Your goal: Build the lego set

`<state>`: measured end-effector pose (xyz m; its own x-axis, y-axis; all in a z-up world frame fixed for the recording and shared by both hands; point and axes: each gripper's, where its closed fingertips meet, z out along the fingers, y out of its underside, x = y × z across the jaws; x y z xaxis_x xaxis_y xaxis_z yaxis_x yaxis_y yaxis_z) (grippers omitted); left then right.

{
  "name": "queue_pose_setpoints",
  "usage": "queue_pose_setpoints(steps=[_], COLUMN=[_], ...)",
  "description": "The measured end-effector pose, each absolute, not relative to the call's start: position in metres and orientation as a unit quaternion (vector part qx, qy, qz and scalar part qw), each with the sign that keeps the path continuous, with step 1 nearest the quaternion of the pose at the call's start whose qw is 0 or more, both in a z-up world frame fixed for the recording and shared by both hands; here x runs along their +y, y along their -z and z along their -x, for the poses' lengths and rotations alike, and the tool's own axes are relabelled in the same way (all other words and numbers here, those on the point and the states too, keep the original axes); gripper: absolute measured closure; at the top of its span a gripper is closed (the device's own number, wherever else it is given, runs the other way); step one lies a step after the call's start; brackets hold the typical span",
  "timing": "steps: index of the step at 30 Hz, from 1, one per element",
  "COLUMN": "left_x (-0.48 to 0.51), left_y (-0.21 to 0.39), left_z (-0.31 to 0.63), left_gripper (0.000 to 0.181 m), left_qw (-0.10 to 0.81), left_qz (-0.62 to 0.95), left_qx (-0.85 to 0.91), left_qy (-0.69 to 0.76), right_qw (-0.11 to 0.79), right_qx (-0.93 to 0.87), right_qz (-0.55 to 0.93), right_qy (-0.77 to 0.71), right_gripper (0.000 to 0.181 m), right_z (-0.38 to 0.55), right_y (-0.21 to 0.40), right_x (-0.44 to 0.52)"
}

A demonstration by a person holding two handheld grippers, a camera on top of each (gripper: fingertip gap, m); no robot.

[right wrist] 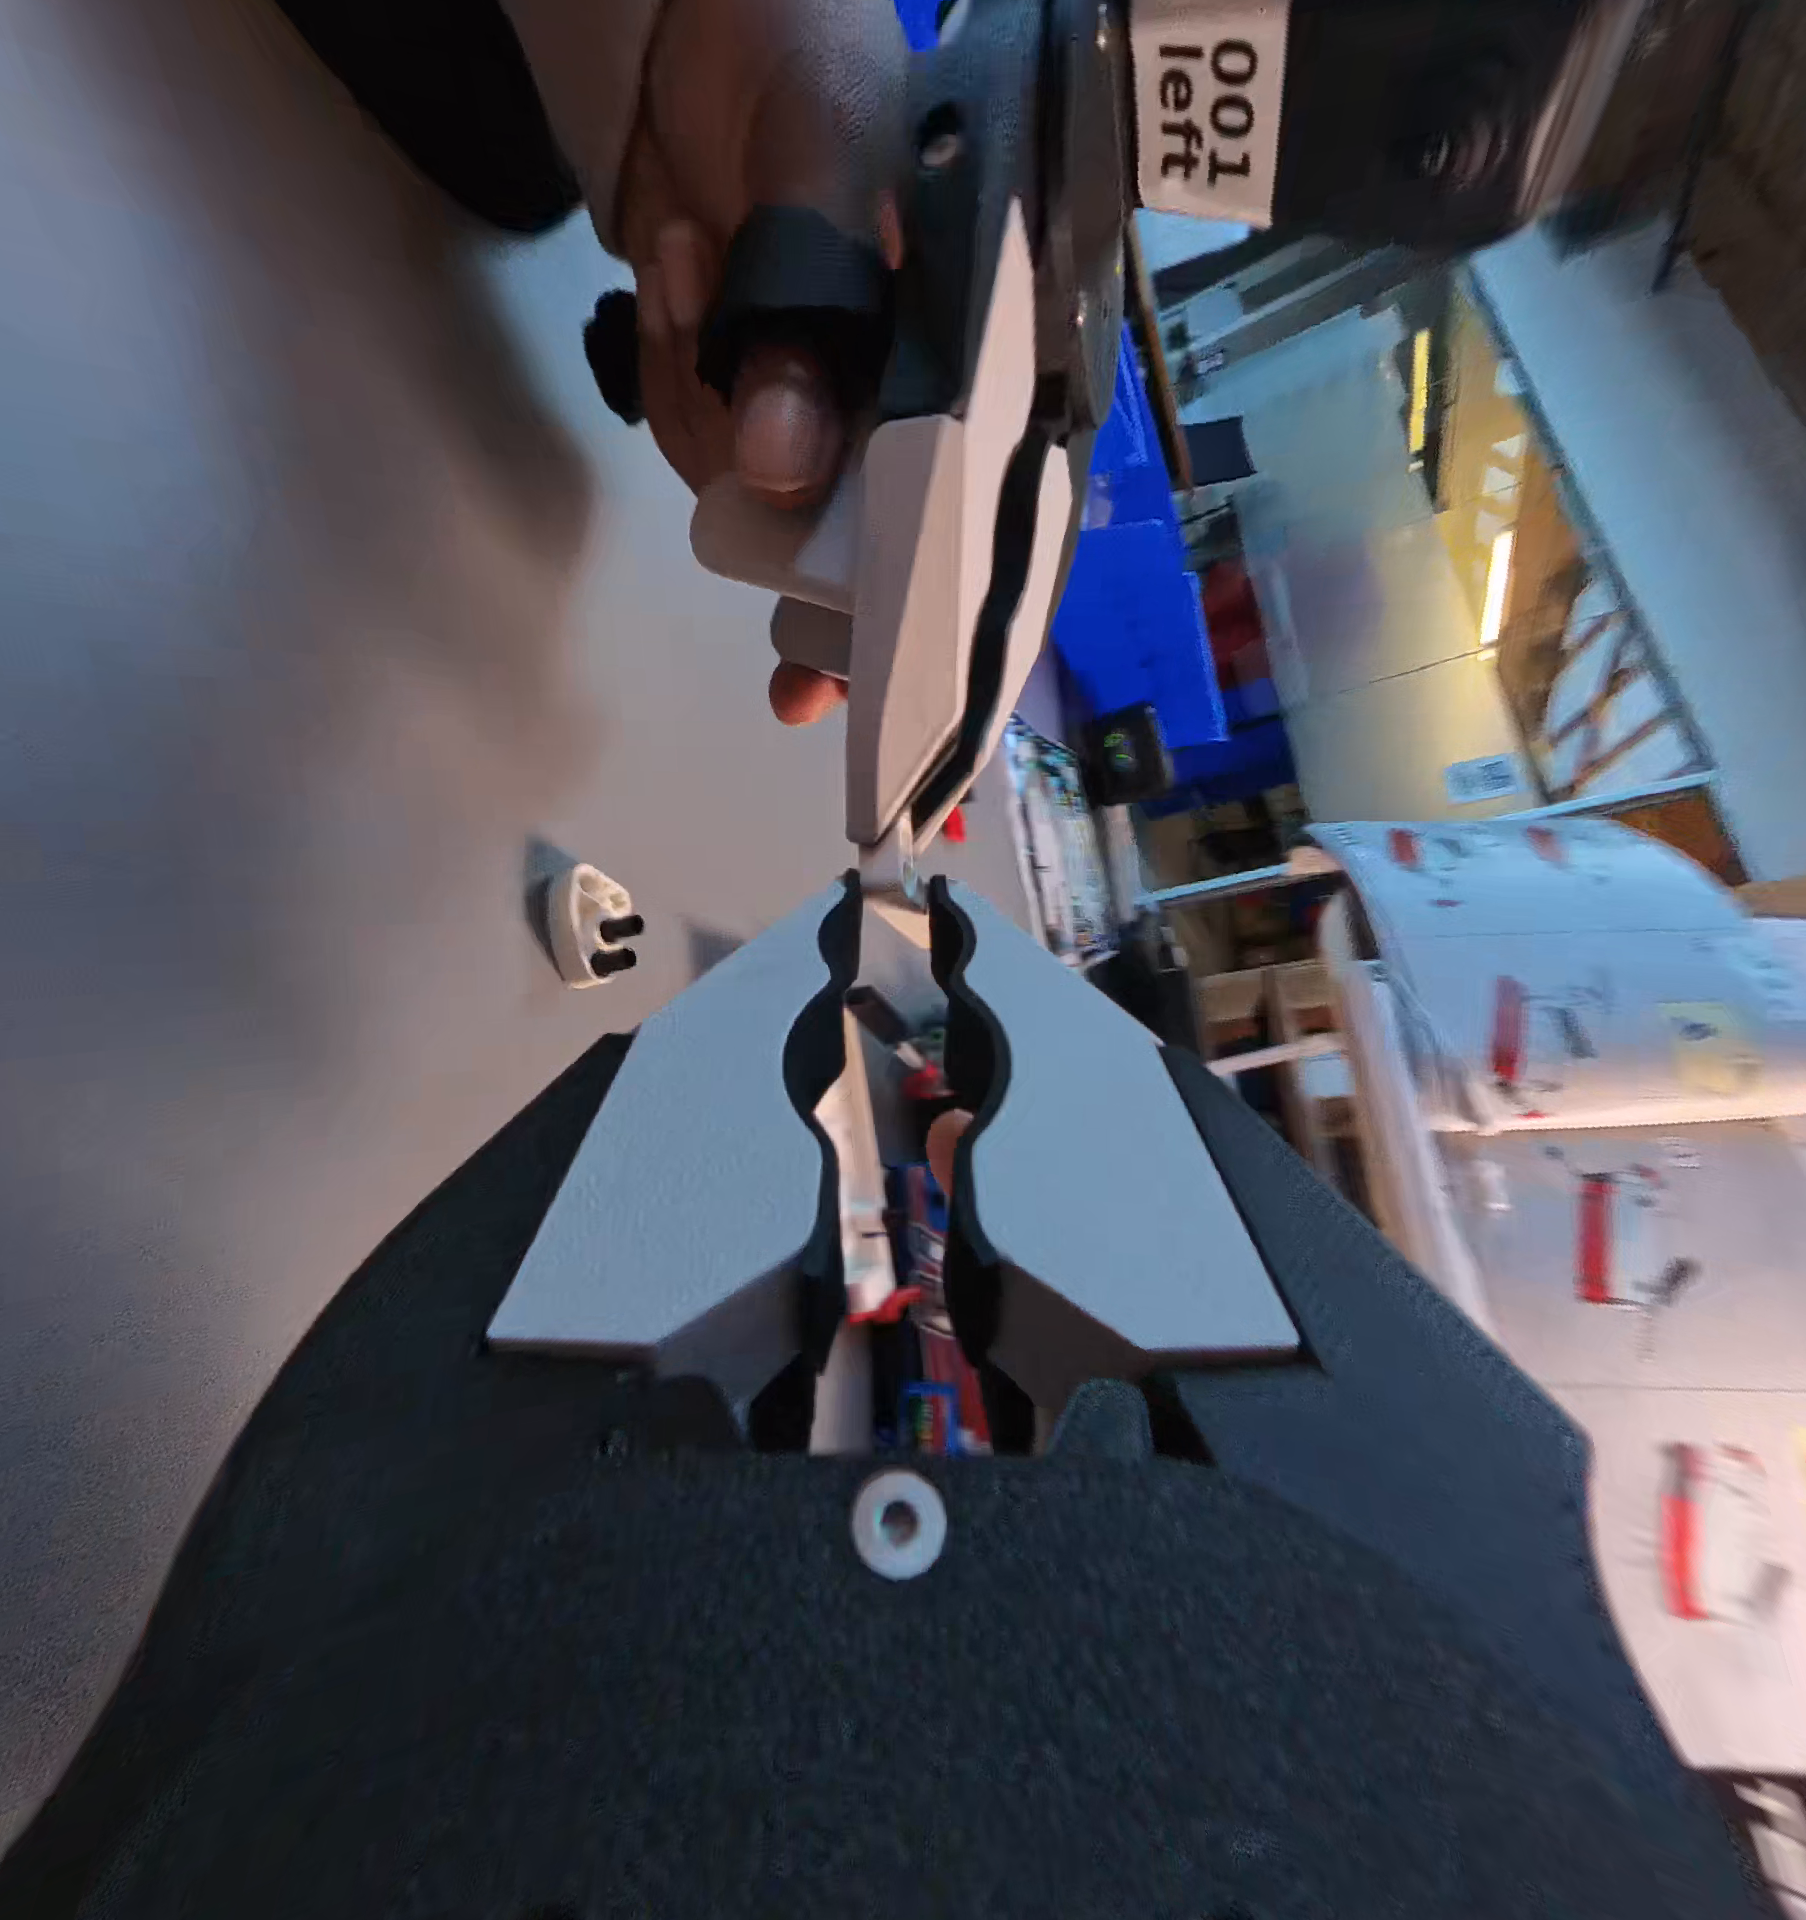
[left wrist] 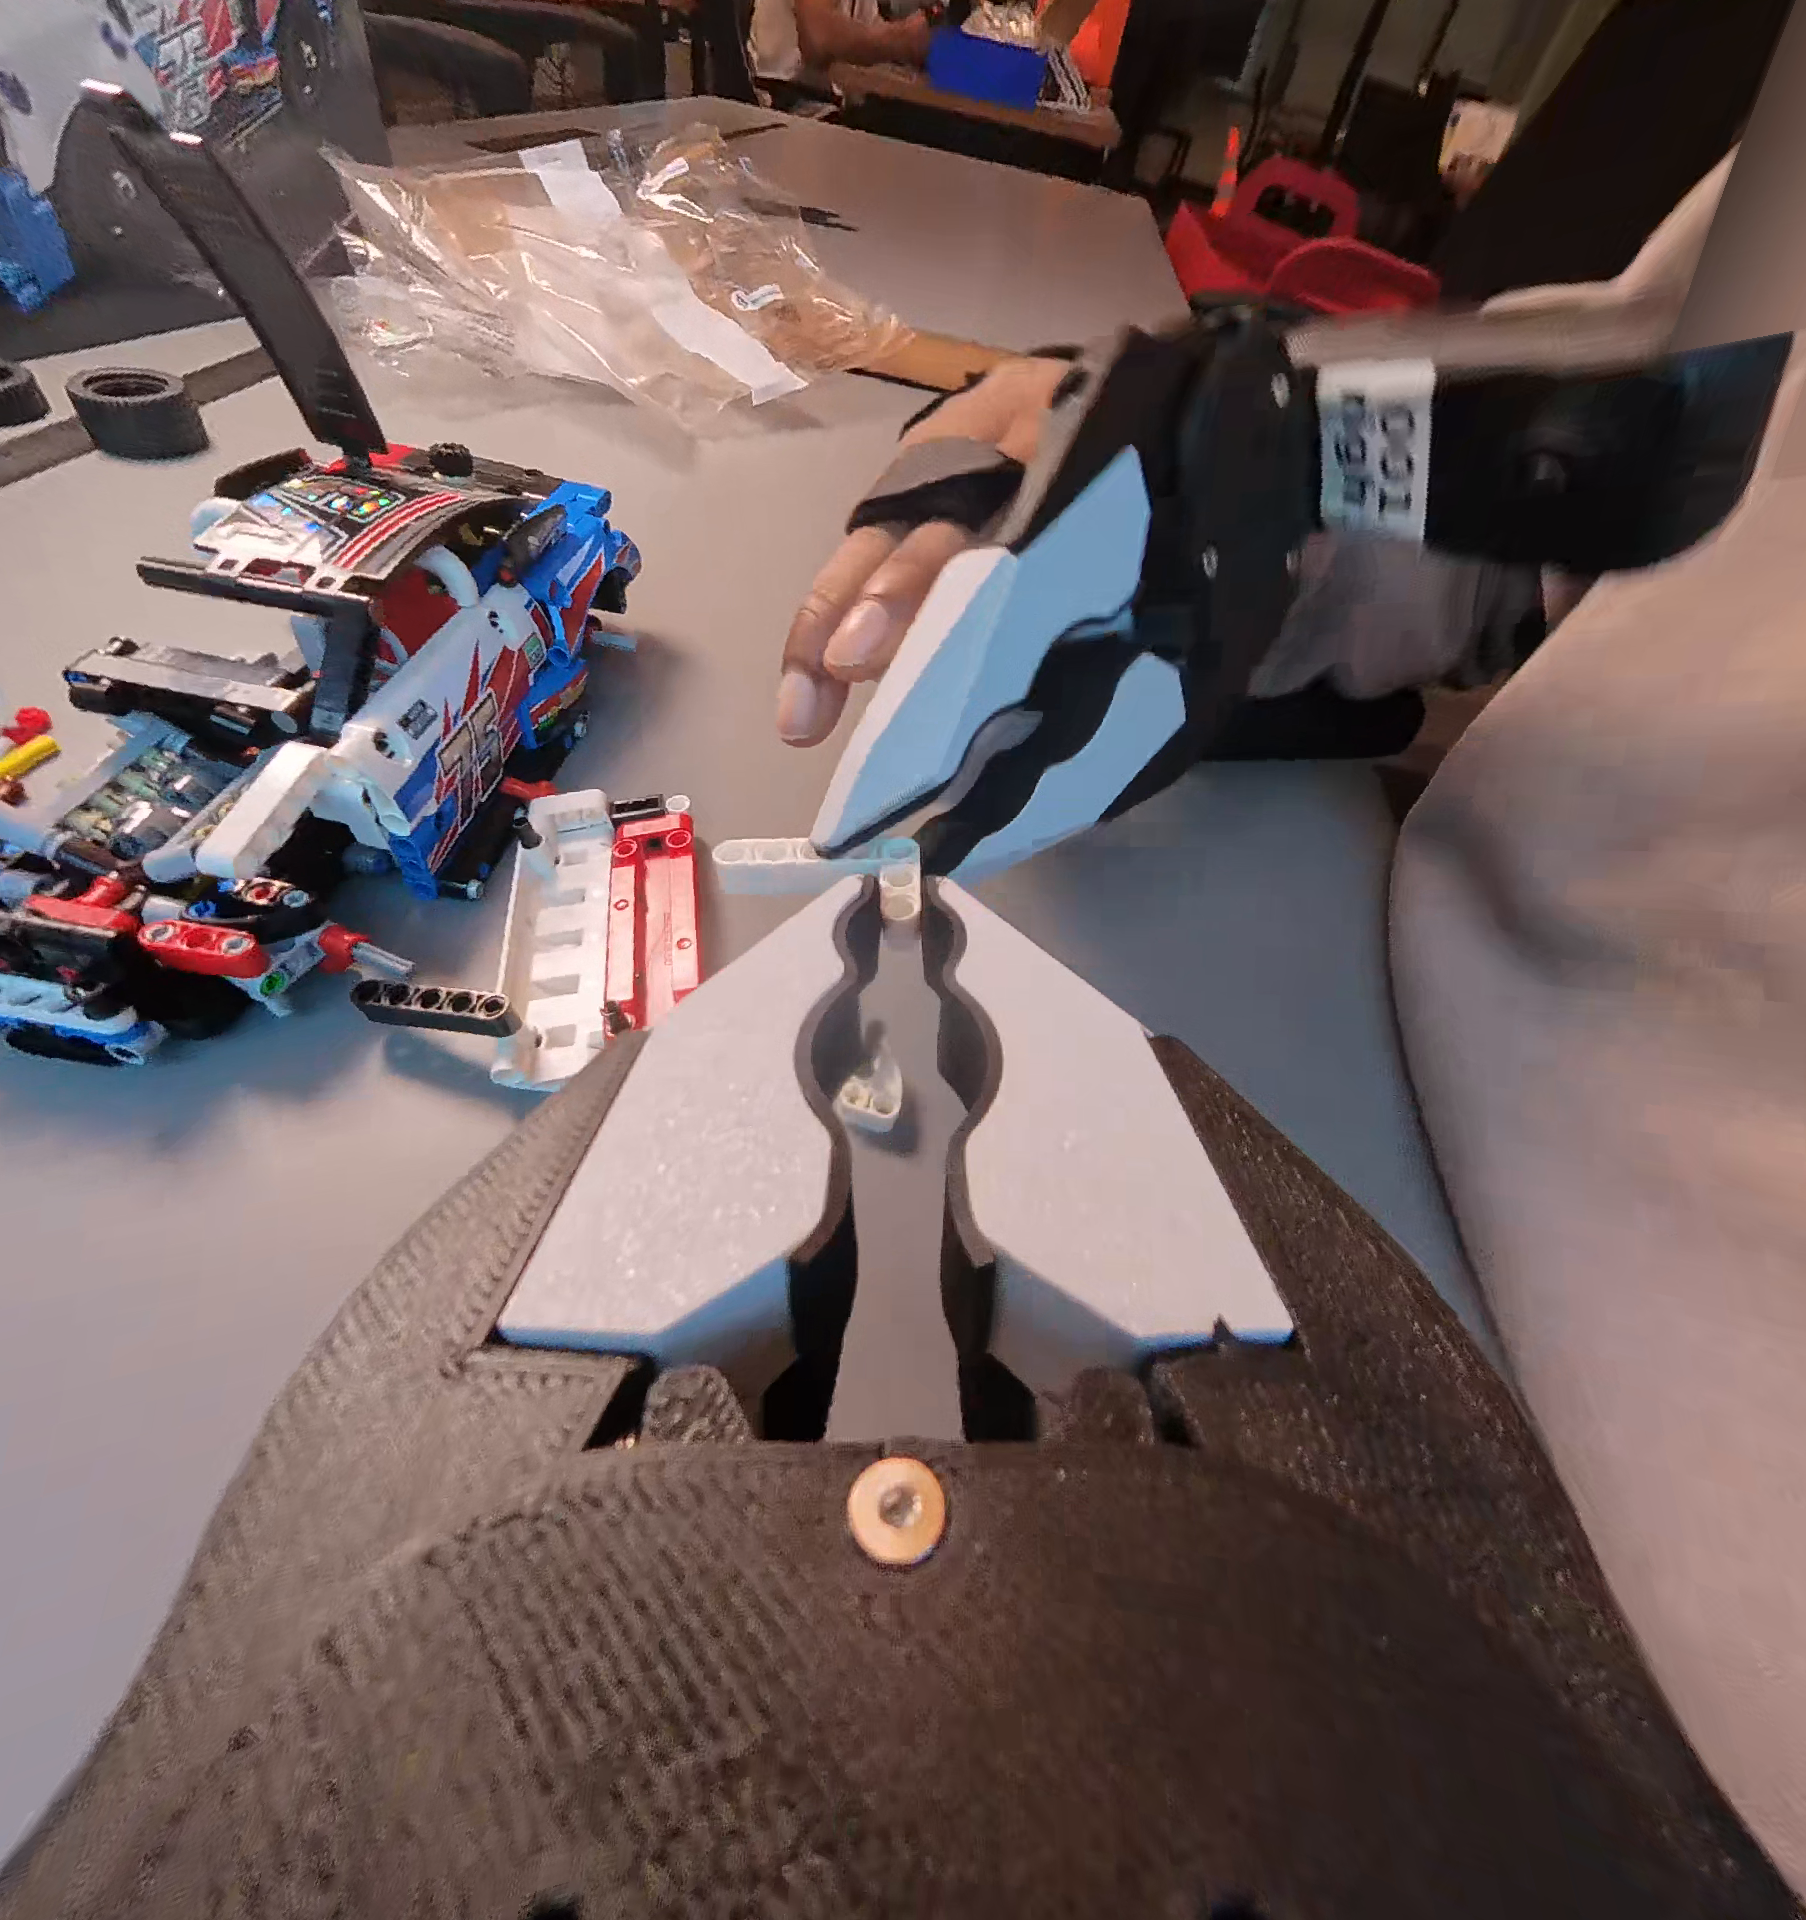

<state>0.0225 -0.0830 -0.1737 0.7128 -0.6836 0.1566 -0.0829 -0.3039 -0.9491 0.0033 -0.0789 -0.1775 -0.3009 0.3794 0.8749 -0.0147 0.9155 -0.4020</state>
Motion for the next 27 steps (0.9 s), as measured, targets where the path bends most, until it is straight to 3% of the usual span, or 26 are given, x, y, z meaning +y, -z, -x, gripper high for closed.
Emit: queue_pose_setpoints(steps=[5, 7, 10, 14, 27], left_x=[-0.096, -0.097, -0.095, -0.094, -0.084], left_y=[0.18, 0.181, 0.186, 0.191, 0.216], left_z=[-0.028, -0.031, -0.035, -0.037, -0.025], left_gripper=[0.176, 0.176, 0.176, 0.176, 0.173], left_qw=[0.537, 0.537, 0.53, 0.526, 0.477], left_qz=[0.723, 0.712, 0.708, 0.709, 0.767], left_qx=[0.356, 0.376, 0.397, 0.403, 0.384], left_qy=[0.25, 0.251, 0.243, 0.242, 0.192], right_qw=[0.301, 0.251, 0.248, 0.279, 0.27], right_qx=[-0.805, -0.798, -0.791, -0.792, -0.82], right_qz=[0.296, 0.324, 0.332, 0.321, 0.352], right_qy=[-0.417, -0.441, -0.45, -0.437, -0.361], right_gripper=[0.13, 0.124, 0.125, 0.143, 0.143], right_z=[-0.029, -0.031, -0.023, -0.016, -0.014], right_y=[0.184, 0.19, 0.198, 0.199, 0.227], right_x=[-0.087, -0.084, -0.087, -0.086, -0.07])
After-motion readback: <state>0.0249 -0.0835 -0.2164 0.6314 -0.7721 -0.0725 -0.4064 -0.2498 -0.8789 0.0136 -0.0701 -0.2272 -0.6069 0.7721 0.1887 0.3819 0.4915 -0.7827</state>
